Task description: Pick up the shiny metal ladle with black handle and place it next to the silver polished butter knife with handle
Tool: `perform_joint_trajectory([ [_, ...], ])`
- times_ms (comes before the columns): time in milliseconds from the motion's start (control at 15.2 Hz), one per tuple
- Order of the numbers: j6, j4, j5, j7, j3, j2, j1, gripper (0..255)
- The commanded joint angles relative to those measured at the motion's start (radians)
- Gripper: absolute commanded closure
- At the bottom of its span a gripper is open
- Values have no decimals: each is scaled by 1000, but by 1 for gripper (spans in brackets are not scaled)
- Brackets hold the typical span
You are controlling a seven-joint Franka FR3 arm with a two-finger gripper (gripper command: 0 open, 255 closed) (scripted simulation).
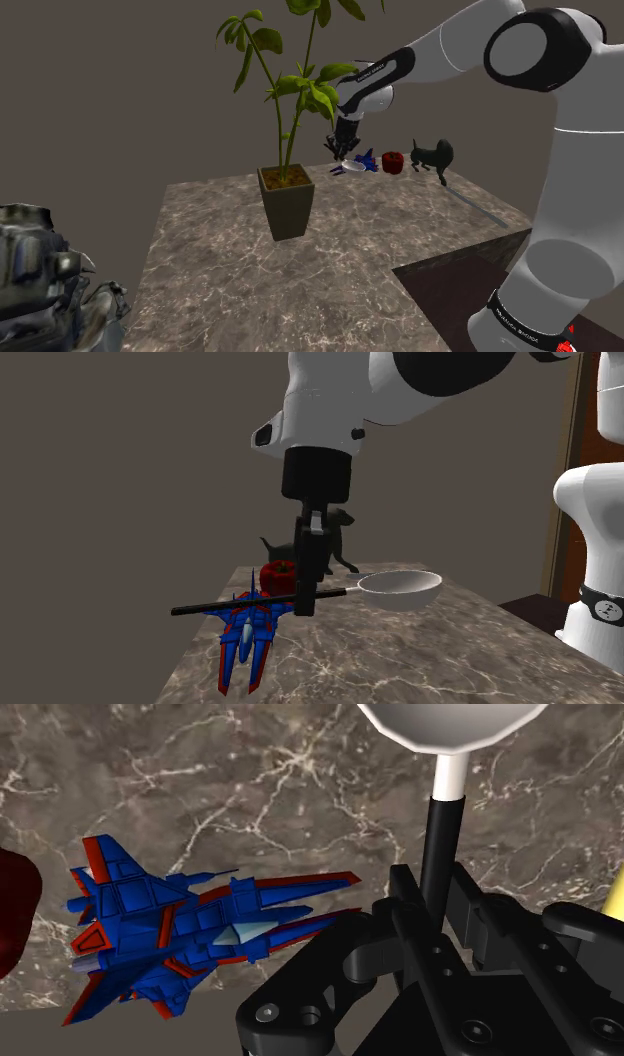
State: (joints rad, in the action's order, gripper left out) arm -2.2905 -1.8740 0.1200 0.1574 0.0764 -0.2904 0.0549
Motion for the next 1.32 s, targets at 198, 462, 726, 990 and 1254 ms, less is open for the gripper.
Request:
perform_joint_trajectory([
  [198,-51,-203,7,-73,24,147,38,255],
  [462,-78,-344,7,-137,52,257,69,255],
  [726,-92,-468,-3,-203,87,362,104,255],
  [990,-95,-576,-23,-270,130,463,144,255],
  [1254,-87,-668,-57,-339,179,559,191,255],
])
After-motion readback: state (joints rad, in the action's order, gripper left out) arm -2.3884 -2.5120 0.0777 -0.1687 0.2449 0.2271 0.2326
